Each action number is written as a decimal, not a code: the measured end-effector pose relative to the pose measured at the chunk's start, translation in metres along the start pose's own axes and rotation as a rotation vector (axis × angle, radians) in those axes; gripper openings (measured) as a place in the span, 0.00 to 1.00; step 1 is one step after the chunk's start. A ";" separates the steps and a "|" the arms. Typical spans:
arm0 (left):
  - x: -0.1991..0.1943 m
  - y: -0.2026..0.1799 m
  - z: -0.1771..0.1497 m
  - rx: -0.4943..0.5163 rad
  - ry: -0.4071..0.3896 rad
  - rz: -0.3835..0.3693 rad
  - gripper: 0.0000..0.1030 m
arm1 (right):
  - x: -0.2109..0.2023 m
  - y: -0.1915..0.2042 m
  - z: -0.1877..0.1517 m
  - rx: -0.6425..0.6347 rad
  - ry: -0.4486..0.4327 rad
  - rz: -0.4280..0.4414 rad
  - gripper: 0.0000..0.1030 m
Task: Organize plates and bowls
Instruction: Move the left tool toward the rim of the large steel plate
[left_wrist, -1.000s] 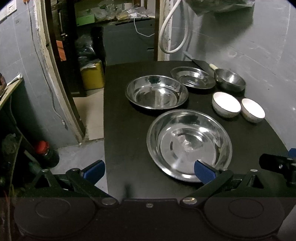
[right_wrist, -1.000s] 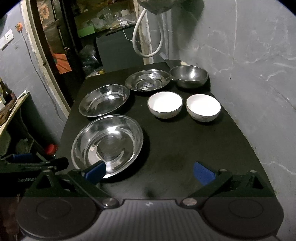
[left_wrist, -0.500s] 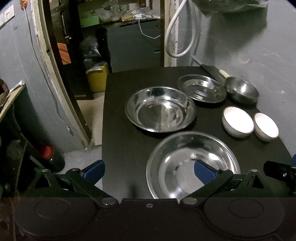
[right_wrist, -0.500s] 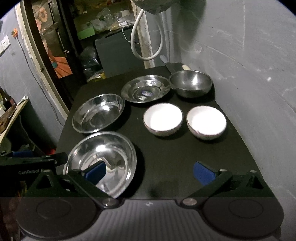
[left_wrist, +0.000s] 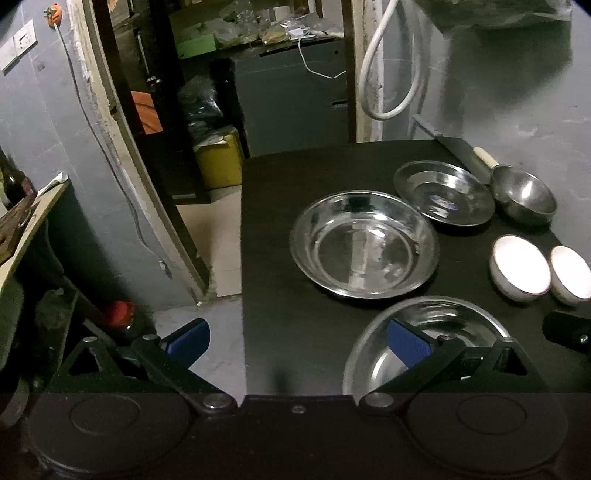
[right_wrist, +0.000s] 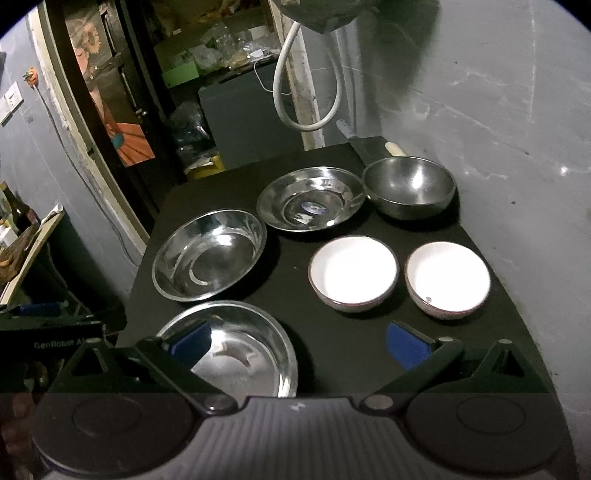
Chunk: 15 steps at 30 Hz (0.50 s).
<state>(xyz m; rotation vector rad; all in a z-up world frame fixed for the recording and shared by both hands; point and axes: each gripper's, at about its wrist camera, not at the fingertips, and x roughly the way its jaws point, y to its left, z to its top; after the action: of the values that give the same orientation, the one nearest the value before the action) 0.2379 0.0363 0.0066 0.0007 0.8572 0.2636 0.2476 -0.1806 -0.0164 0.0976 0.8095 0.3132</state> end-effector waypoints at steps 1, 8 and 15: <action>0.003 0.003 0.001 0.003 0.000 0.000 0.99 | 0.002 0.002 0.001 0.002 -0.003 -0.002 1.00; 0.031 0.026 0.012 0.027 0.015 -0.025 0.99 | 0.018 0.021 0.007 0.028 -0.012 -0.033 1.00; 0.060 0.045 0.033 0.057 0.002 -0.055 0.99 | 0.039 0.045 0.016 0.034 -0.024 -0.046 1.00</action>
<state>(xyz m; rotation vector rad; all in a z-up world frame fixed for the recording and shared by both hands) 0.2900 0.0976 -0.0120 0.0302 0.8649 0.1873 0.2740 -0.1254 -0.0233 0.1142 0.7920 0.2546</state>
